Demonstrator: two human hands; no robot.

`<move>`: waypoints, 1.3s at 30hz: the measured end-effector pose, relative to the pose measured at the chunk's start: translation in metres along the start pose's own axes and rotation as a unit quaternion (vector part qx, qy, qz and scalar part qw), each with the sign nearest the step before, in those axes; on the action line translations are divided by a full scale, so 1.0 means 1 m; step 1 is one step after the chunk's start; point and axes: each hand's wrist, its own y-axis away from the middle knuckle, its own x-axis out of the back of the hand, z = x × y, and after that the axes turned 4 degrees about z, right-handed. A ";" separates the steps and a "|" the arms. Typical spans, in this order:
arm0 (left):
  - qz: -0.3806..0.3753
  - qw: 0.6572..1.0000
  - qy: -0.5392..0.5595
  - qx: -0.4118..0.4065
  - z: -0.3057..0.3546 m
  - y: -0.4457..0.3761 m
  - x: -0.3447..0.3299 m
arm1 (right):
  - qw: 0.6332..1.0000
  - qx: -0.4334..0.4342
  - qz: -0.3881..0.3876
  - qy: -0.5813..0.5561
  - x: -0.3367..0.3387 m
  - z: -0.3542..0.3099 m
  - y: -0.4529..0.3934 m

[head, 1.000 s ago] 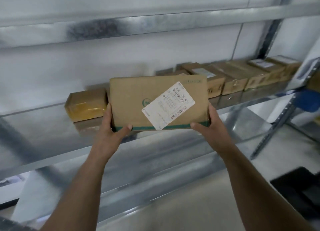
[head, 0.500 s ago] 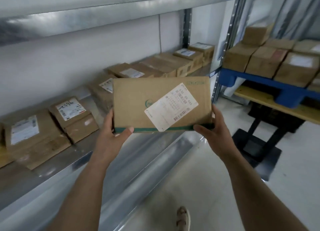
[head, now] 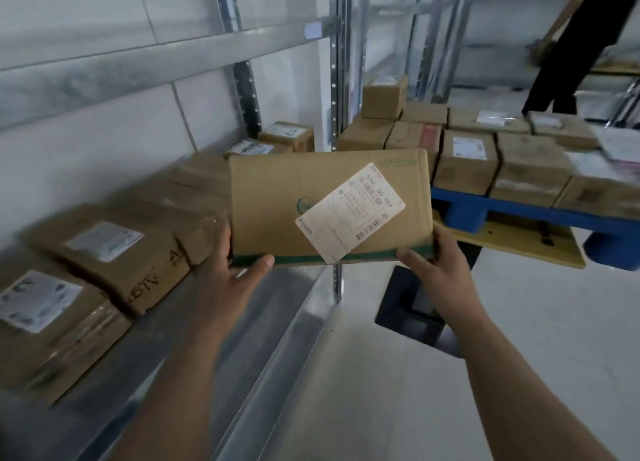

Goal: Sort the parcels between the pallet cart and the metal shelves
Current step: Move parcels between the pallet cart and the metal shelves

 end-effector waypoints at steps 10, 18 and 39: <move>-0.071 0.994 0.063 -0.052 0.020 -0.094 -0.069 | 0.993 0.050 0.104 0.010 0.028 -0.001 -0.070; -0.107 0.985 0.074 -0.109 0.053 -0.155 -0.145 | 0.980 0.080 0.181 0.031 0.076 0.001 -0.129; -0.138 0.963 -0.100 -0.208 0.194 -0.397 -0.401 | 0.964 0.091 0.236 0.082 0.240 0.007 -0.448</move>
